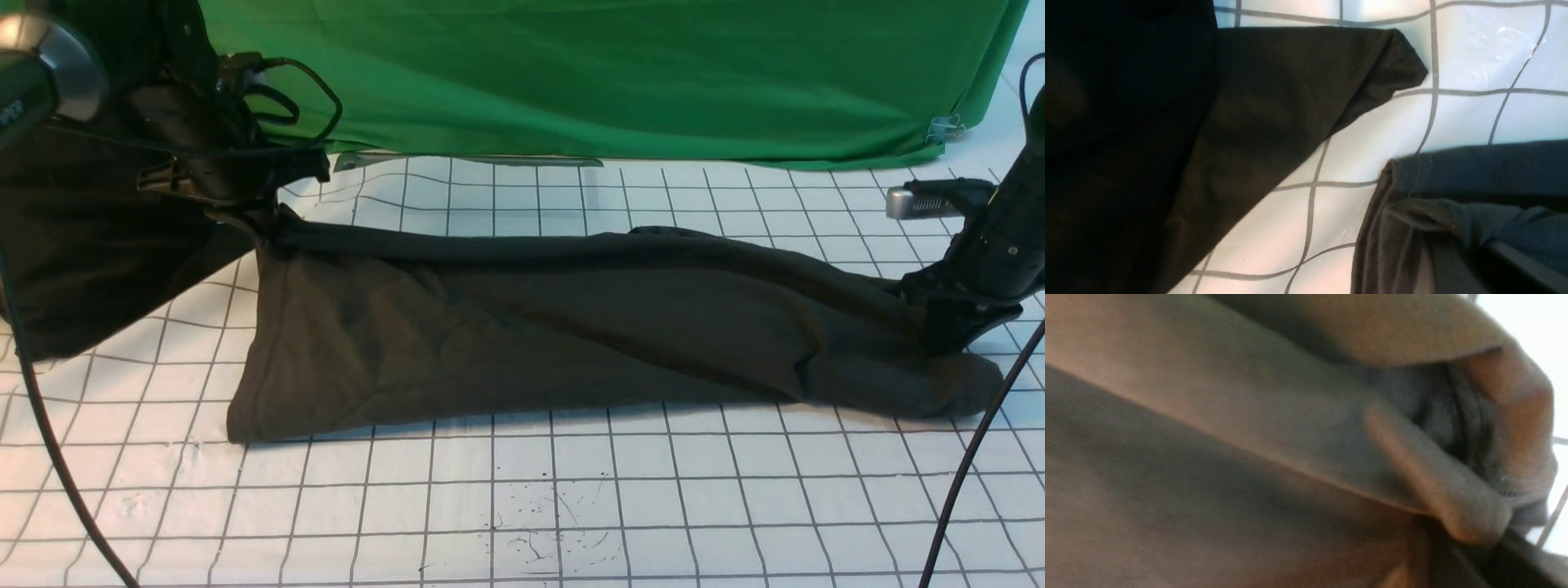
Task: Fold a long-sleeved shirt over a white checkered tablecloth.
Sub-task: 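Fold the black garment in half by bringing its near edge over to the far edge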
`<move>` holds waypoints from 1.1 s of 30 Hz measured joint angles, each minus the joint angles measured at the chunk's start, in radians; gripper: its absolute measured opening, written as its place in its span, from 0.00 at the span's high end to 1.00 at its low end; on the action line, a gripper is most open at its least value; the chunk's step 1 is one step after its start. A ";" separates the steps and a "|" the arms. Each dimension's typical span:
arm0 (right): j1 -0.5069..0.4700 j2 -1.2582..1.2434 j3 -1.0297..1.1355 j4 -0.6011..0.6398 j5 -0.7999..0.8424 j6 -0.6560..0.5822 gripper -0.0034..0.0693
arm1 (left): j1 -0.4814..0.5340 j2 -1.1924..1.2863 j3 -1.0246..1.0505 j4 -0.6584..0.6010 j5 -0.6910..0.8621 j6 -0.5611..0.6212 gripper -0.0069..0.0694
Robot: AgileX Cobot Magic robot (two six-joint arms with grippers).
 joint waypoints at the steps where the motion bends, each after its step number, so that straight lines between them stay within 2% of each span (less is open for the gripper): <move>1: 0.000 -0.007 0.000 -0.010 -0.011 0.000 0.90 | 0.000 0.000 0.000 0.000 0.000 0.001 0.89; 12: 0.001 -0.040 -0.103 -0.106 -0.044 0.011 0.90 | 0.000 0.000 0.000 -0.009 0.000 0.012 0.89; 18: 0.005 -0.040 -0.112 -0.112 -0.096 -0.003 0.86 | 0.000 0.003 0.000 -0.009 -0.036 0.013 0.89; 27: 0.005 -0.022 -0.112 -0.161 -0.258 0.009 0.64 | -0.001 0.012 0.000 -0.009 -0.118 -0.012 0.89; 28: 0.005 -0.021 -0.112 -0.163 -0.275 0.012 0.59 | -0.001 0.012 0.000 -0.006 -0.119 -0.014 0.88; 30: 0.005 -0.020 -0.112 -0.163 -0.292 0.026 0.51 | -0.001 0.012 0.000 0.000 -0.128 -0.030 0.87; 33: 0.005 -0.019 -0.122 -0.163 -0.282 0.041 0.48 | -0.001 0.012 0.000 0.005 -0.138 -0.039 0.81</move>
